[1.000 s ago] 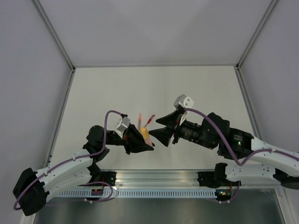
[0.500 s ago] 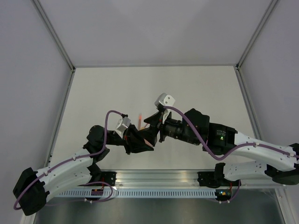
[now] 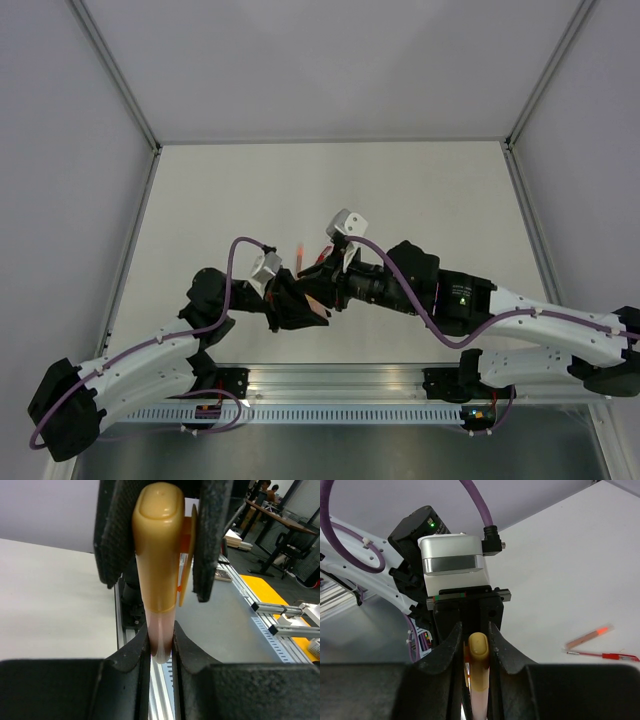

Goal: Insert the pens into the pen caps

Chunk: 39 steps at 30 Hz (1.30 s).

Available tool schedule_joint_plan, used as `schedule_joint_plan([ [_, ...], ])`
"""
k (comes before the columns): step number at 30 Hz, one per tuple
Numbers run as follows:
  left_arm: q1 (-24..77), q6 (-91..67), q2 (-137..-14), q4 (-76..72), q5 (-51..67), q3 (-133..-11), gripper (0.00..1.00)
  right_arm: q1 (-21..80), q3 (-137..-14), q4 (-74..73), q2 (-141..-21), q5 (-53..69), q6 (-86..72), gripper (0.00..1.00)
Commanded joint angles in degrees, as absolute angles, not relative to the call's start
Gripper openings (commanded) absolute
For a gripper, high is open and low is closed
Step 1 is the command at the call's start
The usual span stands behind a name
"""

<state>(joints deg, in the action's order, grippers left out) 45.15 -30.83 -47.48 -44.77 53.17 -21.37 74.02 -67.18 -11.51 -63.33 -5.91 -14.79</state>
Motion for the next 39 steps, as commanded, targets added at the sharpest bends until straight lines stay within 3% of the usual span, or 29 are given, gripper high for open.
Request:
schedule_joint_plan([
  [1,45.1,-31.8,-46.5,-49.9,53.0,-22.8,0.02,74.0,-62.8,-11.2,-61.8,-4.5,-15.5,0.04],
  [3,45.1,-33.1,-46.0,-51.1,51.2,-22.4,0.02,73.9,-60.3,-10.4,-60.9,-3.1,-16.0,0.00],
  [24,44.9,-33.2,-41.1,-41.6,29.1,-26.5,0.02,73.9,-42.3,-3.3,-54.5,1.4,-23.6,0.00],
  [39,44.7,-38.2,-43.8,-48.9,27.4,-26.5,0.02,73.8,-34.6,4.8,-55.1,6.3,-26.8,0.00],
])
